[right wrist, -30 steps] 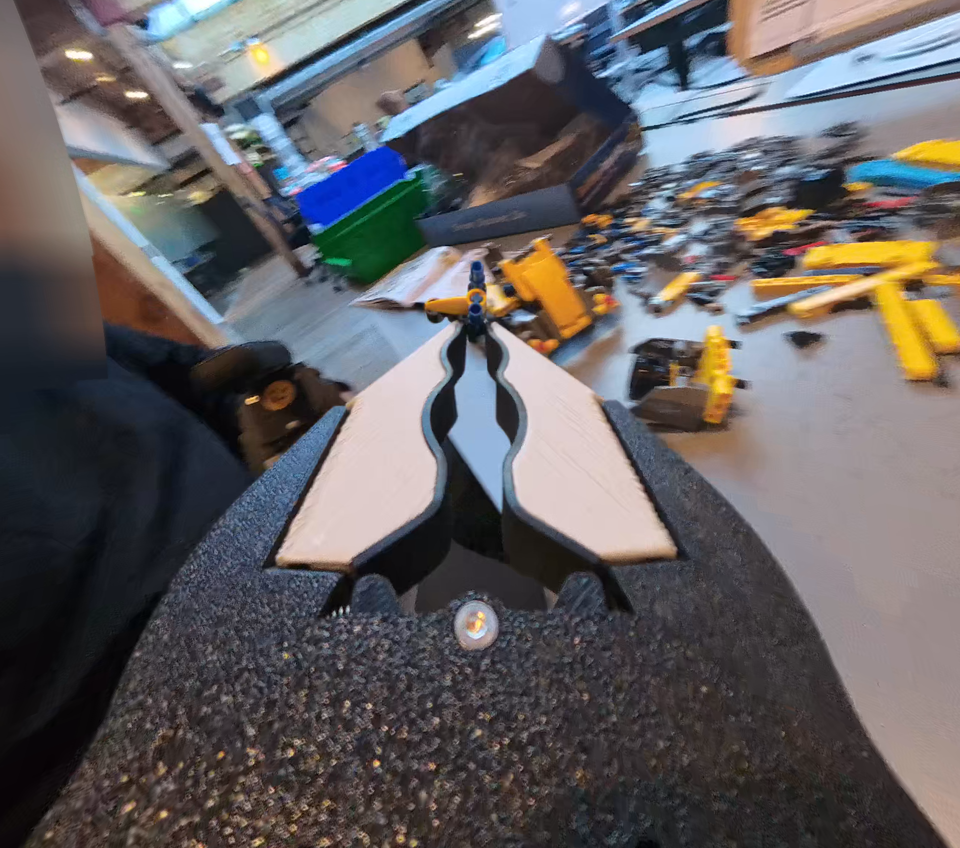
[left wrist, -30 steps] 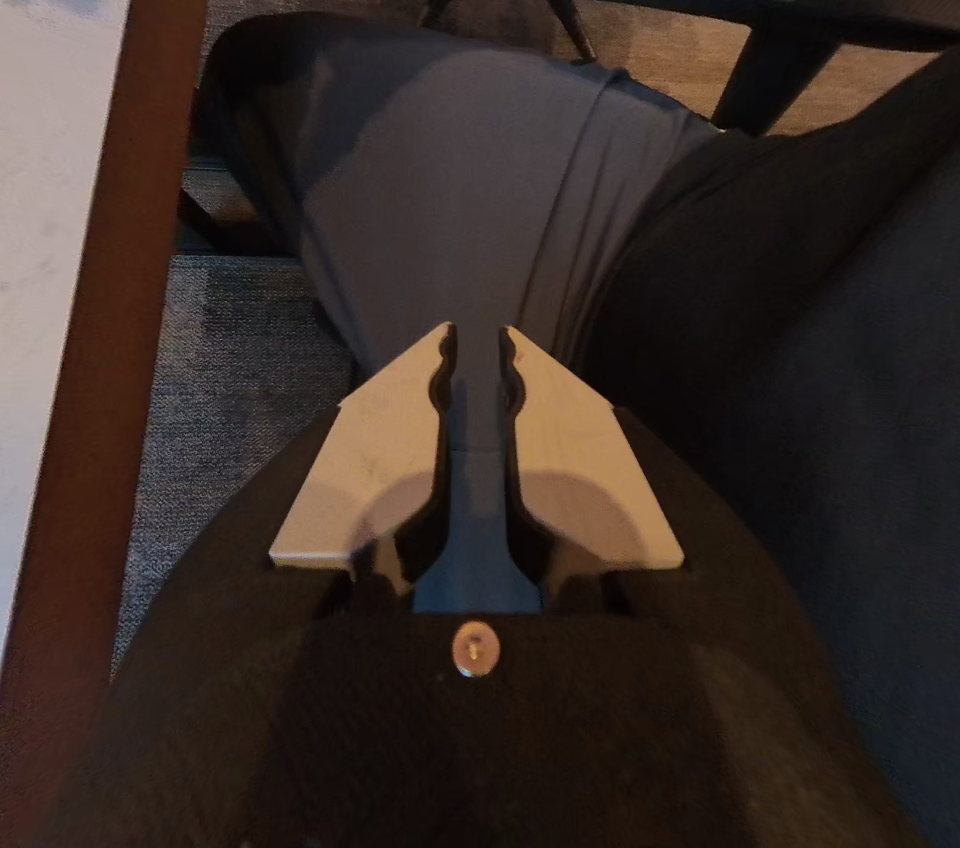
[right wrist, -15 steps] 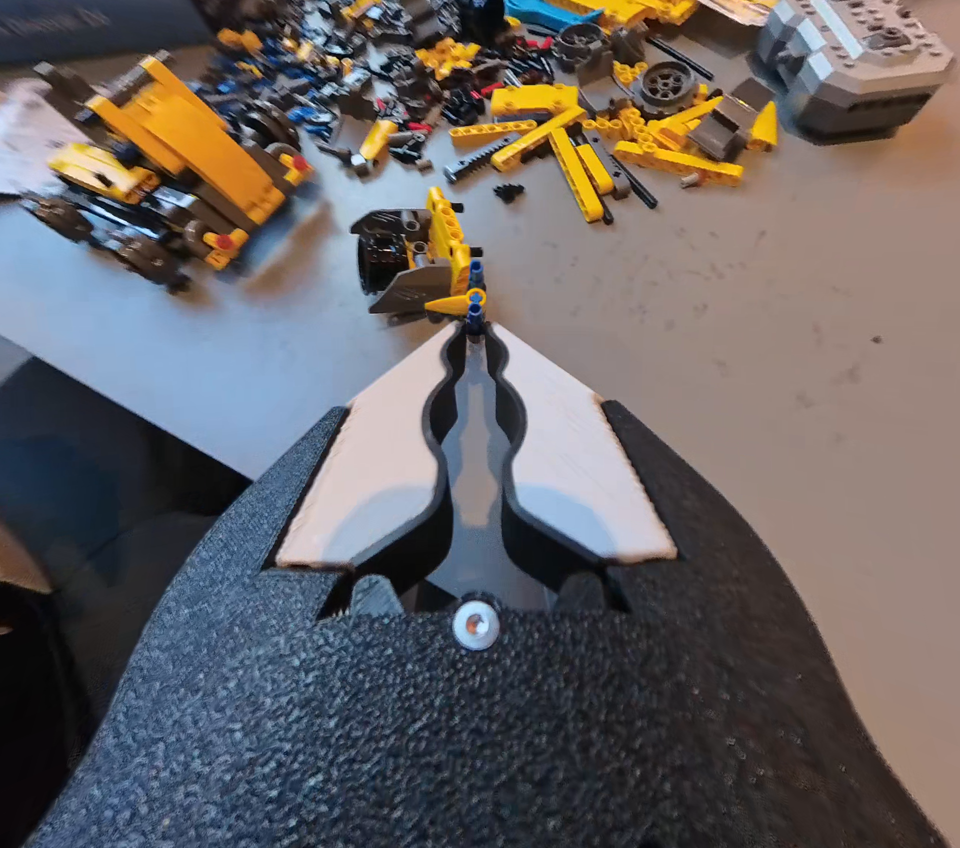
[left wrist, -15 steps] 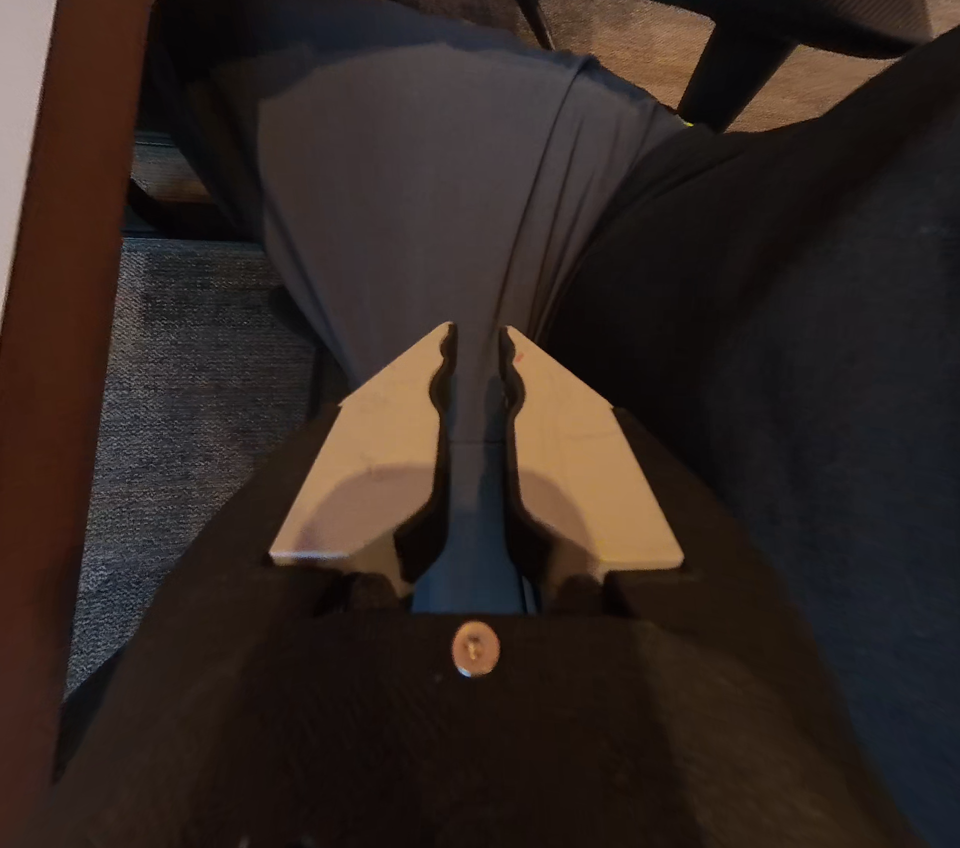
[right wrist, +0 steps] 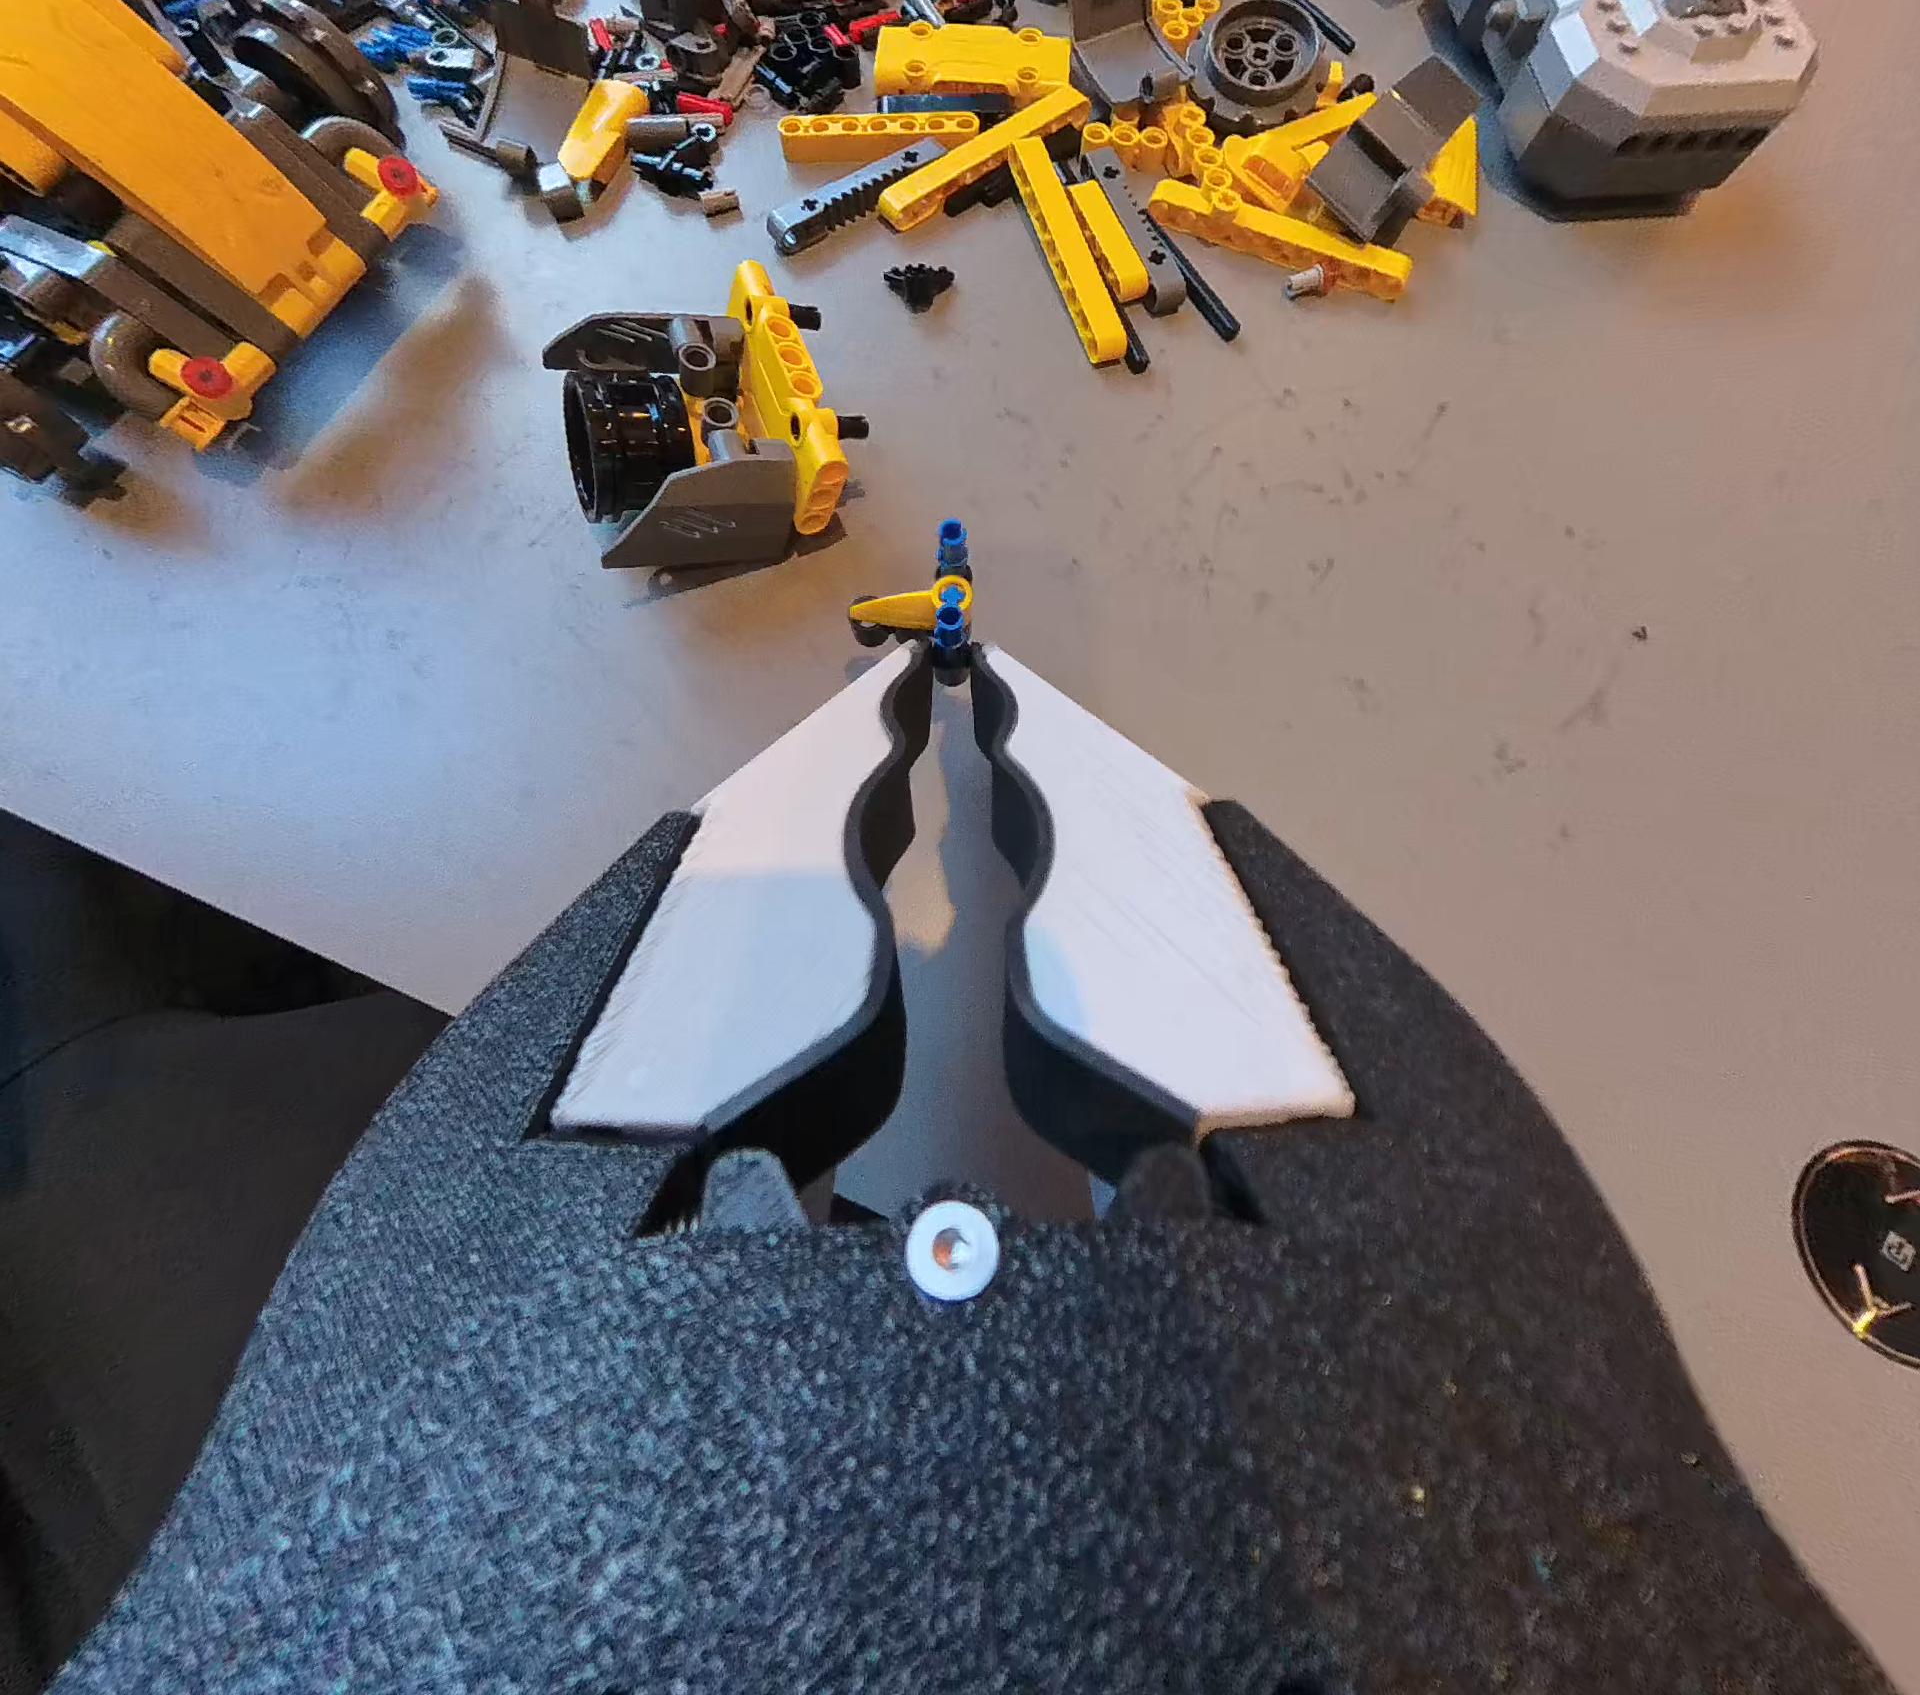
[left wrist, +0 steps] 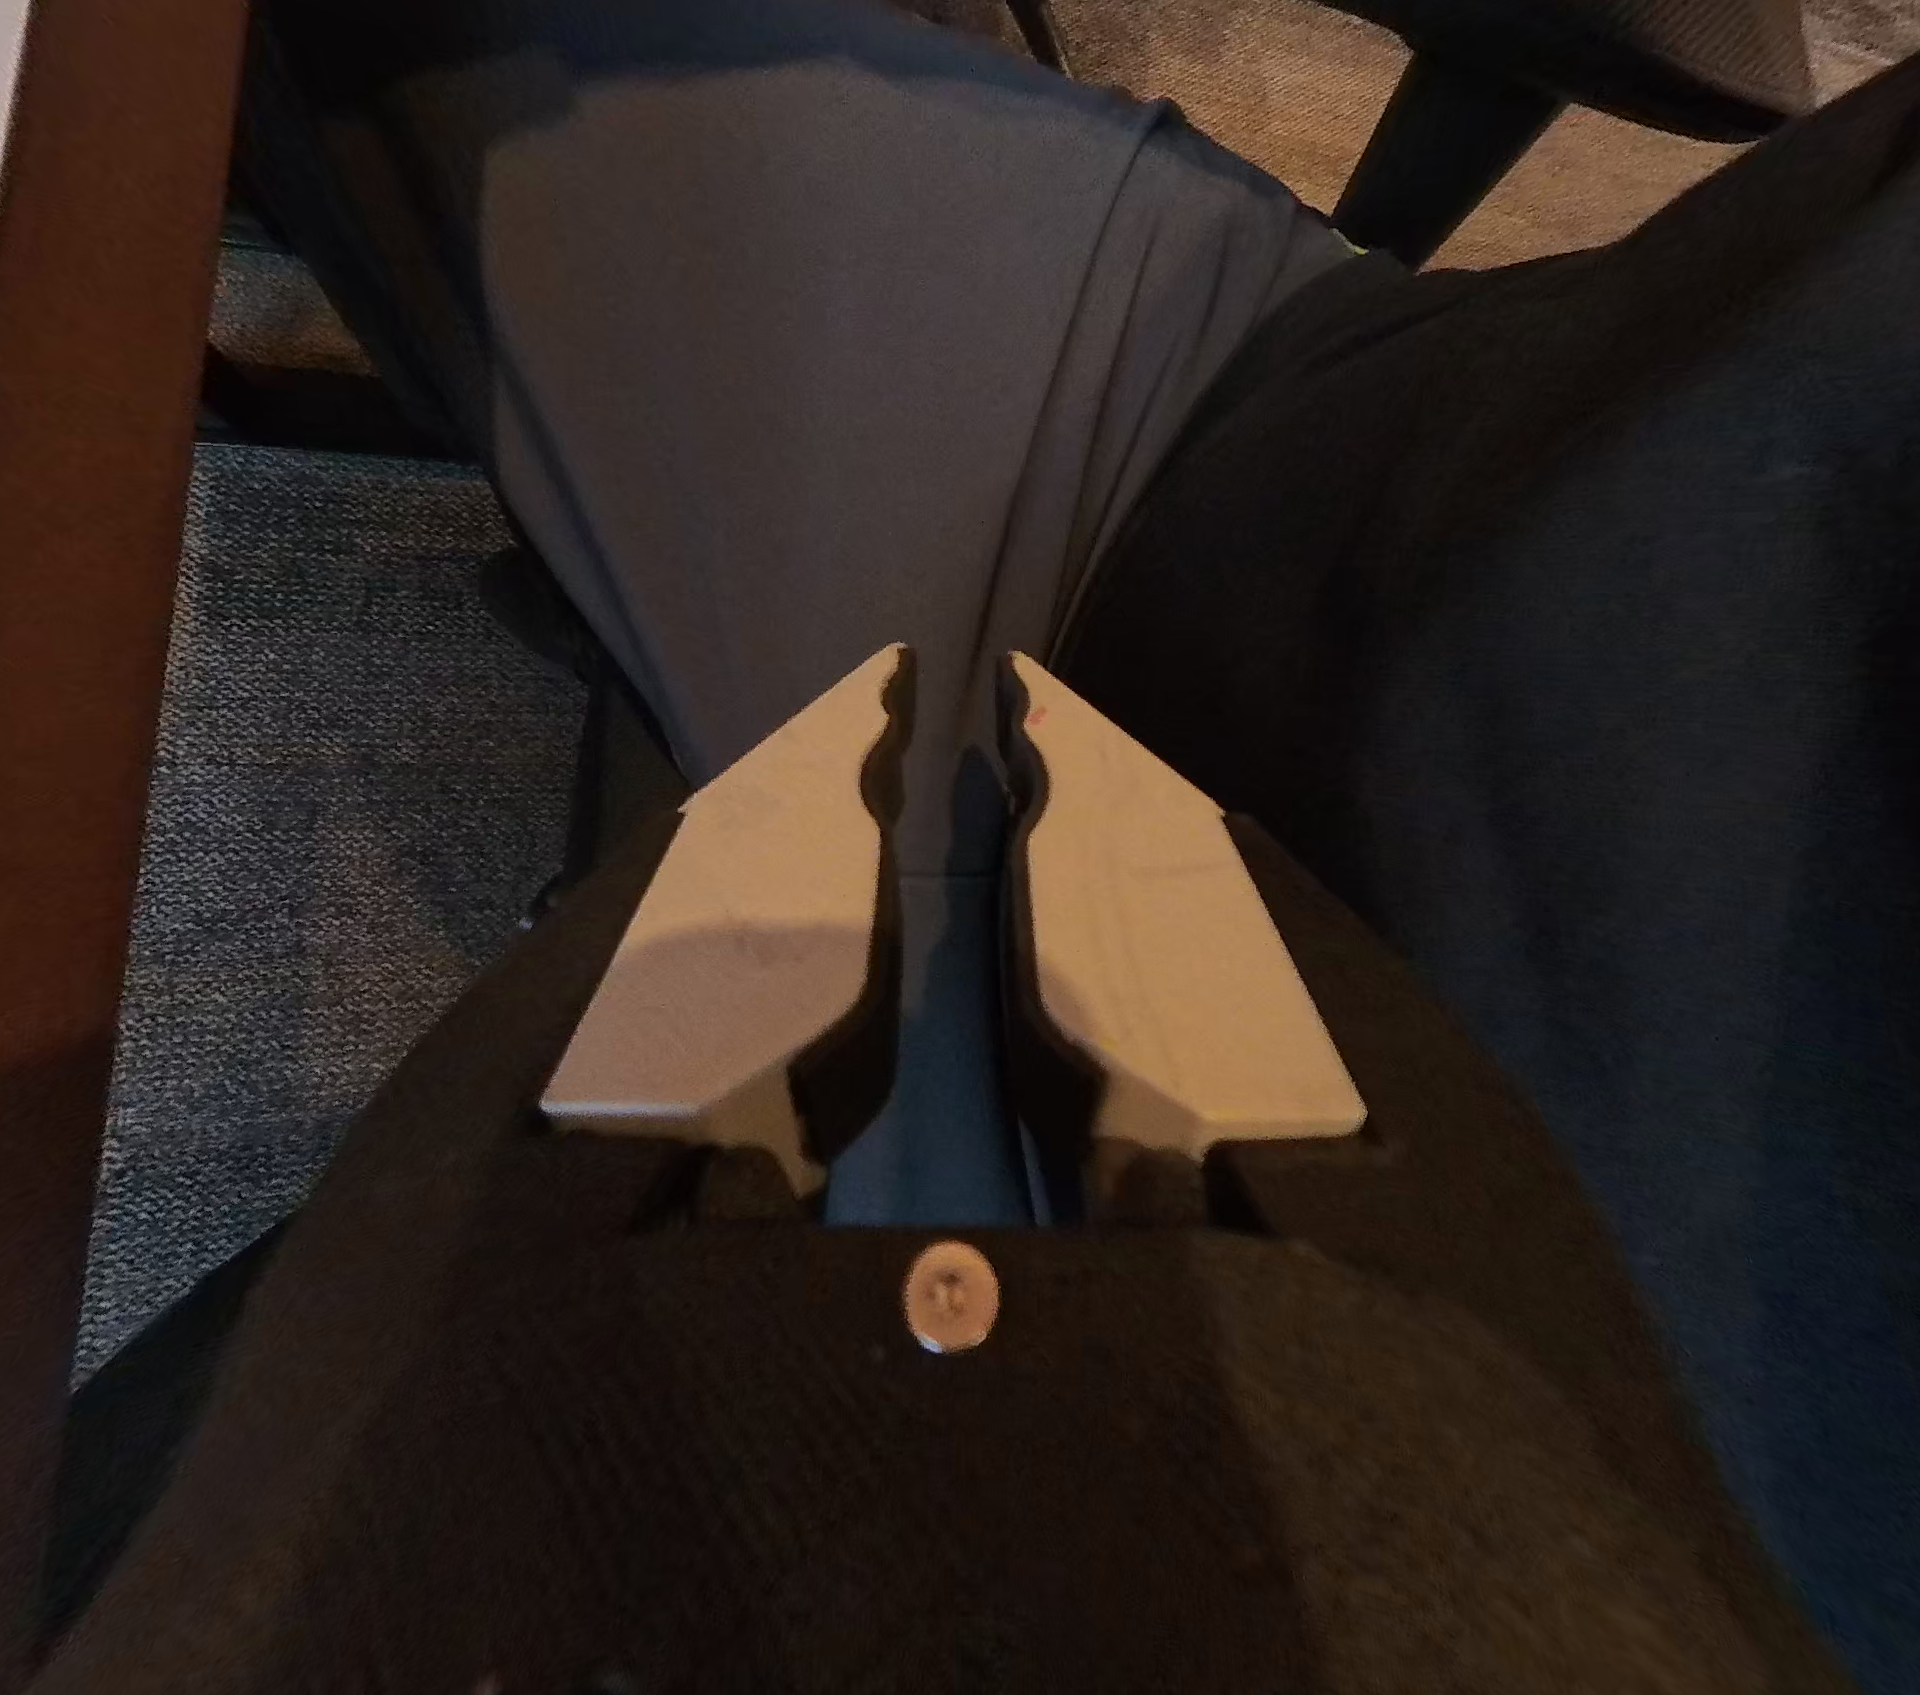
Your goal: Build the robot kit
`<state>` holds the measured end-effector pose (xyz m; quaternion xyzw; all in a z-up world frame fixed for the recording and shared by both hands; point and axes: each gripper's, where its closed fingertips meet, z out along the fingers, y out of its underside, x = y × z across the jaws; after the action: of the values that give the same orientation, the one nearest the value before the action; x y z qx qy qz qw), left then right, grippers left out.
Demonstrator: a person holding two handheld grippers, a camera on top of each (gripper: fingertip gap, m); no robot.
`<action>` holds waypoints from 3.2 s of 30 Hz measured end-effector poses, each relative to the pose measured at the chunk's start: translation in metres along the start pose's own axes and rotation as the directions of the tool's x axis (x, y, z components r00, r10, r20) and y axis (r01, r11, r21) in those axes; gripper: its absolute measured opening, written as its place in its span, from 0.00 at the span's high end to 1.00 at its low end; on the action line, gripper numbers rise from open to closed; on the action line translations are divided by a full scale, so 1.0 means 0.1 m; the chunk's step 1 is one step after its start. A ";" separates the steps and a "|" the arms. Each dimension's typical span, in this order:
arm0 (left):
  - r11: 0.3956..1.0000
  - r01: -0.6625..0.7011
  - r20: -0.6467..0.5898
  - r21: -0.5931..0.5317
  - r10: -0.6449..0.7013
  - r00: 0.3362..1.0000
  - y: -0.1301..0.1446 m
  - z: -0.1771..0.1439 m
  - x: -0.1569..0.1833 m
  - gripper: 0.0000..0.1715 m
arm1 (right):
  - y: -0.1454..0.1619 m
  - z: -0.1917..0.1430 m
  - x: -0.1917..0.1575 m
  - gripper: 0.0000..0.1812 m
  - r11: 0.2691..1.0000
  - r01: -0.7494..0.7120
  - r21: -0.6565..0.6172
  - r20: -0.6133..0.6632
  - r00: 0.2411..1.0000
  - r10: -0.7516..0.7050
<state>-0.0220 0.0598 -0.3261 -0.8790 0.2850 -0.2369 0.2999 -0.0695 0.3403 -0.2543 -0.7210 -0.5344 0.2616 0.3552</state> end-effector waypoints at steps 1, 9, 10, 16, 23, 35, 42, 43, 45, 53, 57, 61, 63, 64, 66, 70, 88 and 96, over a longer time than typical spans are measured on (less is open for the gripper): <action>1.000 0.003 -0.002 0.000 -0.003 1.000 0.00 0.00 0.00 0.92 | 0.01 0.00 0.00 0.96 1.000 -0.009 -0.002 0.005 1.000 0.009; 1.000 0.010 -0.010 -0.004 -0.010 1.000 0.01 0.01 0.00 0.92 | 0.13 0.07 0.01 0.97 0.999 -0.036 -0.038 0.018 0.999 0.037; 1.000 0.010 -0.011 -0.005 -0.010 1.000 0.02 0.01 0.00 0.92 | 0.14 0.07 0.01 0.97 0.999 -0.036 -0.040 0.019 0.999 0.037; 1.000 0.005 -0.011 -0.005 -0.005 1.000 0.01 0.01 0.01 0.92 | 0.19 0.10 -0.02 0.96 0.998 -0.033 -0.050 0.028 0.999 0.034; 1.000 -0.001 -0.011 -0.007 0.001 1.000 0.01 0.01 0.02 0.92 | 0.21 0.10 -0.01 0.94 0.998 0.012 -0.062 -0.001 1.000 -0.012; 1.000 -0.002 -0.010 -0.008 0.002 1.000 0.00 0.03 0.03 0.93 | 0.14 0.03 -0.04 0.86 1.000 0.003 -0.005 0.022 1.000 -0.003; 1.000 0.001 -0.001 0.000 -0.001 1.000 -0.02 0.02 0.01 0.93 | -0.03 -0.05 -0.05 0.84 0.990 0.009 0.138 0.010 1.000 -0.010; 1.000 0.002 0.002 0.002 -0.002 1.000 -0.03 0.03 0.00 0.93 | -0.03 -0.05 -0.05 0.83 0.989 0.013 0.149 0.002 1.000 -0.014; 1.000 0.003 0.011 0.005 -0.003 1.000 -0.05 0.04 -0.02 0.93 | -0.04 -0.05 -0.05 0.83 0.986 0.017 0.167 -0.004 1.000 -0.017; 0.997 -0.003 0.073 0.071 -0.003 0.997 -0.18 -0.03 -0.14 0.93 | -0.26 -0.22 -0.09 0.81 0.950 0.023 0.313 -0.009 1.000 -0.021; 0.996 0.007 0.086 0.086 -0.015 0.996 -0.21 -0.06 -0.20 0.93 | -0.44 -0.27 -0.25 0.80 0.943 0.061 0.328 0.028 0.997 -0.074; 0.994 0.003 0.105 0.106 -0.014 0.994 -0.25 -0.08 -0.22 0.93 | -0.71 -0.25 -0.45 0.78 0.928 0.093 0.360 0.077 0.989 -0.129; 0.994 0.006 0.111 0.113 -0.018 0.994 -0.26 -0.09 -0.25 0.93 | -0.86 -0.20 -0.53 0.77 0.924 0.118 0.364 0.090 0.983 -0.161; 0.993 0.009 0.112 0.116 -0.022 0.993 -0.26 -0.10 -0.26 0.93 | -0.93 -0.17 -0.54 0.76 0.925 0.130 0.357 0.091 0.981 -0.173; 0.992 0.011 0.115 0.126 -0.026 0.993 -0.27 -0.12 -0.26 0.93 | -1.07 -0.08 -0.55 0.72 0.933 0.149 0.327 0.091 0.978 -0.188; 0.988 0.004 0.129 0.152 -0.023 0.991 -0.32 -0.17 -0.29 0.93 | -1.29 0.09 -0.41 0.74 0.942 0.223 0.252 0.043 0.970 -0.241; 0.925 0.019 0.195 0.380 -0.100 0.976 -0.60 -0.51 -0.53 0.85 | -0.92 0.17 0.12 0.83 0.982 -0.046 0.182 0.045 0.998 0.039; 0.946 -0.035 0.228 0.324 -0.042 0.973 -0.54 -0.41 -0.47 0.88 | -0.80 -0.01 -0.07 0.77 0.970 -0.042 0.240 0.075 0.997 0.025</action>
<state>-0.0605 0.1093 -0.2730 -0.8395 0.2036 -0.1770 0.4716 -0.1180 0.3480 -0.1902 -0.6715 -0.4988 0.3562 0.4165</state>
